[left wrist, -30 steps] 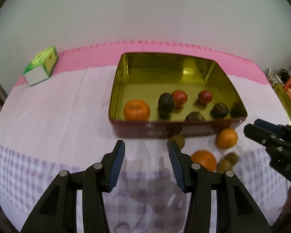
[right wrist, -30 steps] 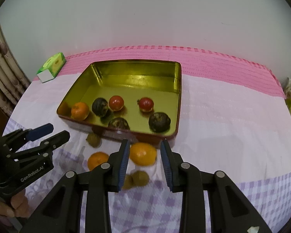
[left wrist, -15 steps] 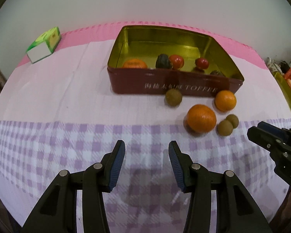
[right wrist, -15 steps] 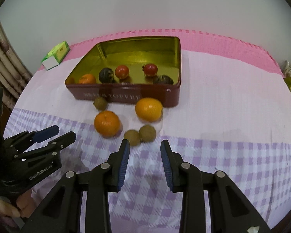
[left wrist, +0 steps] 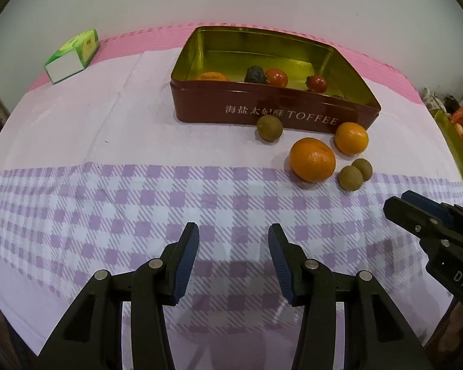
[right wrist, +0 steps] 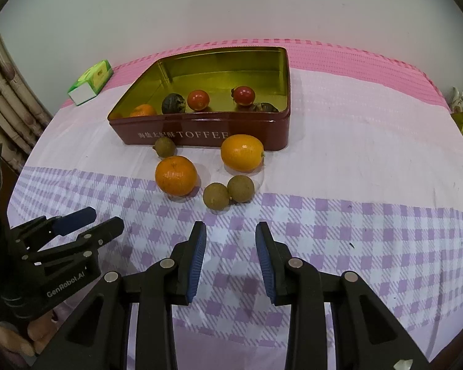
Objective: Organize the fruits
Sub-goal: 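Withdraw both grippers from the tin back over the loose fruits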
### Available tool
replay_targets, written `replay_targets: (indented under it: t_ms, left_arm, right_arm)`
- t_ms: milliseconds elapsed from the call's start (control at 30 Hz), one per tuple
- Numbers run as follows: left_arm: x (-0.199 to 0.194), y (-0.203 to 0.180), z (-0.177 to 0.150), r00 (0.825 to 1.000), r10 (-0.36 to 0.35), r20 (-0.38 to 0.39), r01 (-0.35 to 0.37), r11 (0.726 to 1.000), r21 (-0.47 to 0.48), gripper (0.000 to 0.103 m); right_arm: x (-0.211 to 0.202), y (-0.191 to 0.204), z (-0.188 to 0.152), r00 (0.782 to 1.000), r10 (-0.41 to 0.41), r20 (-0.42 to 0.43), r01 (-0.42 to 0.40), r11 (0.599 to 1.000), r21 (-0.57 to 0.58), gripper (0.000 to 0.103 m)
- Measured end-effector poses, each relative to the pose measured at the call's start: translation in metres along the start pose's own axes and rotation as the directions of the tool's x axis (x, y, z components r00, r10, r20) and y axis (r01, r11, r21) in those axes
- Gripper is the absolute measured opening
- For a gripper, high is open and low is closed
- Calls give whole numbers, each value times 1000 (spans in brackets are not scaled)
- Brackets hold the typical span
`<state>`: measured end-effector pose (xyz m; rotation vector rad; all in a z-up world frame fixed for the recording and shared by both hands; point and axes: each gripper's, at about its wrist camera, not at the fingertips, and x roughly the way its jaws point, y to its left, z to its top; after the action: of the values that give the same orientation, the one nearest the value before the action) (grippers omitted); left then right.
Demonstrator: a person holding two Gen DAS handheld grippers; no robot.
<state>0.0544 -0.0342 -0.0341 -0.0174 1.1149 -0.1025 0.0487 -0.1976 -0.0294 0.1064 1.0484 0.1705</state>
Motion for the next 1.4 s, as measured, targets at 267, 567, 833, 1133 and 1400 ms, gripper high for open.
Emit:
replay_targets:
  t_ms: [267,567,833,1133,1400]
  left_arm:
    - [1,0,-4,1000,23,10,-23,1000,8,48]
    - [7,-4,-2,1000,26,-4,-26,999,38,48]
    - [9,0,-1,1000,8,-21,-8,1000,16,48]
    - [13,1,2,999,11,-34,-11,1000,-8,48]
    - [17,8,6,999,19,-40,-20,1000,-12,48]
  right_arm:
    - [1,0,0,1000,5,-3,-5,1000,-1,31]
    - [3,-1,-1,1000,7,-7,-7,1000,0,31]
    - [9,2,-3,1000,6,-21,-6,1000,-6,31]
    - [16,4,-2,999,4,-41,-4,1000,-11,33]
    - [21,4,0,999,4,-51,-5,1000,-17,33]
